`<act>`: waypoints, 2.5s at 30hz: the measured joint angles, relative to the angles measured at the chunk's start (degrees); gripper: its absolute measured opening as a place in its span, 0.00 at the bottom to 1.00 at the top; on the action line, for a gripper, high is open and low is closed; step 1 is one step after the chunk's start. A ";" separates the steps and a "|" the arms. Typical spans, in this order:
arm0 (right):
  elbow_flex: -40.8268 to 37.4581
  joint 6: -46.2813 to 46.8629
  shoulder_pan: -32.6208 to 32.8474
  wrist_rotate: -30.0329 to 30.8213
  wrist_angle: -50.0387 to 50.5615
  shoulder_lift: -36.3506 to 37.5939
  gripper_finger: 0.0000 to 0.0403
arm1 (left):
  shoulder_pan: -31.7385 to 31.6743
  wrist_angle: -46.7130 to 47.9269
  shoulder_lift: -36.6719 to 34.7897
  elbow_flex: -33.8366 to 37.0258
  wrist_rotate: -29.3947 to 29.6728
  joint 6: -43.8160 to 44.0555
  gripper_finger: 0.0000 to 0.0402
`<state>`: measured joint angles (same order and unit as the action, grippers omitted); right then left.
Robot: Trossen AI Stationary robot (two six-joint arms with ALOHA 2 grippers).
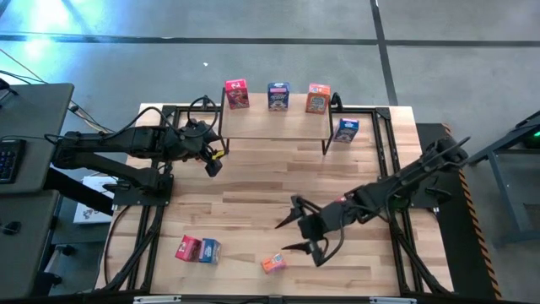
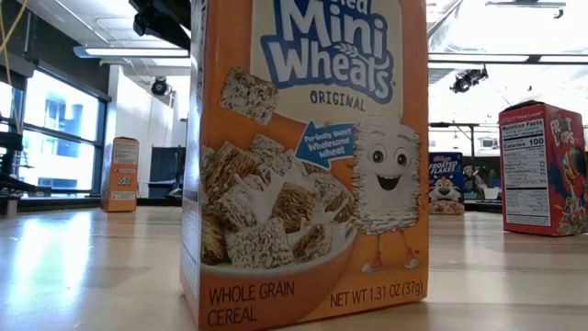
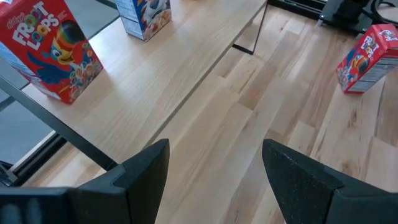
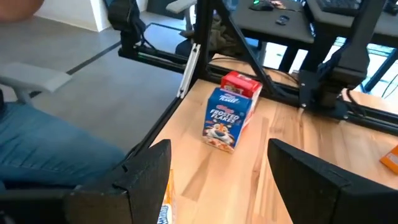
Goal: Stack cereal on shelf
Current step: Put the bottom orange cereal box on the shelf
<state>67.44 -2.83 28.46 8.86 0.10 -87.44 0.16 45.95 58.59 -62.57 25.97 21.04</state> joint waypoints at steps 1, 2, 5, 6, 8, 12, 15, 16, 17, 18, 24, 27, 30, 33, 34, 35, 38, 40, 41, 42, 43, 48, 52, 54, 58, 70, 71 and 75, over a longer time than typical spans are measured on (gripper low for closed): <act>0.00 0.00 0.09 -0.31 -0.10 -0.46 0.65 | 0.00 0.02 0.01 0.00 -0.01 0.00 0.62; 0.00 0.22 0.12 -0.74 -0.06 -0.88 0.65 | 0.00 0.02 0.02 0.00 -0.02 0.02 0.62; 0.00 1.31 0.22 -1.43 0.06 -1.86 0.65 | 0.00 0.02 0.01 0.00 -0.02 0.00 0.62; 0.00 1.55 0.22 -1.74 -0.04 -2.15 0.65 | 0.00 0.02 0.01 0.00 -0.02 0.01 0.62; 0.00 2.18 0.22 -2.89 -0.05 -2.68 0.65 | -0.02 0.02 0.00 0.00 0.00 0.00 0.62; 0.00 2.72 0.33 -3.39 -0.30 -4.16 0.65 | -0.02 0.02 0.00 0.00 0.00 0.00 0.62; 0.00 2.95 0.49 -3.47 -0.96 -5.48 0.65 | -0.02 0.03 0.01 0.00 0.00 0.00 0.62; 0.00 2.96 0.52 -3.72 -1.12 -6.05 0.65 | -0.02 0.03 0.00 0.00 0.00 0.00 0.62; 0.00 3.02 0.60 -4.33 -1.19 -6.52 0.65 | -0.02 -0.02 0.00 0.00 0.00 0.00 0.62; 0.00 3.34 0.61 -4.96 -1.19 -6.90 0.65 | -0.02 0.02 0.00 0.00 0.00 0.00 0.62; 0.00 6.01 1.26 -5.95 -2.63 -9.47 0.65 | -0.02 -0.01 0.01 0.00 0.01 -0.06 0.62; 0.00 6.63 2.05 -5.80 -3.35 -10.83 0.65 | -0.02 -0.04 0.00 0.01 0.00 -0.03 0.62; 0.00 7.36 2.60 -4.75 -3.66 -11.89 0.65 | -0.02 -0.02 0.00 0.02 0.00 -0.04 0.62; 0.00 7.35 3.10 -3.70 -3.79 -12.77 0.65 | -0.02 -0.02 0.00 0.02 0.00 -0.02 0.62; 0.00 7.37 3.15 -3.64 -3.89 -13.06 0.65 | -0.02 -0.03 0.00 0.02 0.00 -0.02 0.62; 0.00 7.37 3.26 -3.34 -3.81 -13.32 0.65 | -0.02 0.00 0.00 0.02 -0.02 -0.02 0.62; 0.00 7.54 3.48 -2.59 -3.49 -14.35 0.65 | -0.02 -0.04 0.00 0.02 -0.02 -0.02 0.62; 0.00 7.96 3.48 -2.86 -3.13 -14.97 0.65 | -0.02 -0.07 0.00 0.02 -0.02 0.00 0.62; 0.00 8.15 3.48 -3.06 -2.88 -15.13 0.65 | -0.02 -0.07 0.02 0.02 -0.02 0.00 0.62; 0.00 8.47 3.48 -3.05 -2.49 -15.24 0.65 | -0.02 -0.07 0.00 0.02 -0.04 0.00 0.62; 0.00 8.96 3.48 -3.04 -2.51 -15.34 0.65 | -0.02 -0.09 0.00 0.02 -0.04 0.00 0.62; 0.00 10.40 3.46 -3.02 -1.90 -15.38 0.65 | -0.02 -0.14 0.00 0.02 -0.08 0.00 0.62; 0.00 10.56 3.59 -3.15 -0.31 -15.38 0.65 | -0.02 -0.17 0.00 0.02 -0.08 -0.04 0.62; 0.00 10.52 3.74 -3.15 0.10 -15.38 0.65 | -0.02 -0.18 0.01 0.02 -0.08 -0.06 0.62; 0.00 10.54 3.85 -3.16 0.49 -15.38 0.65 | -0.02 -0.20 0.00 0.02 -0.06 -0.07 0.62; 0.00 10.38 3.83 -2.97 0.32 -17.70 0.65 | -0.02 -0.22 0.00 0.02 -0.06 -0.09 0.62; 0.00 10.38 3.83 -2.75 0.22 -17.70 0.65 | -0.02 -0.22 0.01 0.02 -0.06 -0.09 0.62; 0.00 10.57 3.80 -2.91 -1.02 -17.68 0.65 | -0.02 -0.22 0.00 0.02 -0.06 -0.08 0.62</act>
<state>67.44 7.74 32.26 5.96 -0.92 -105.12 0.14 45.74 58.59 -62.54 25.91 20.96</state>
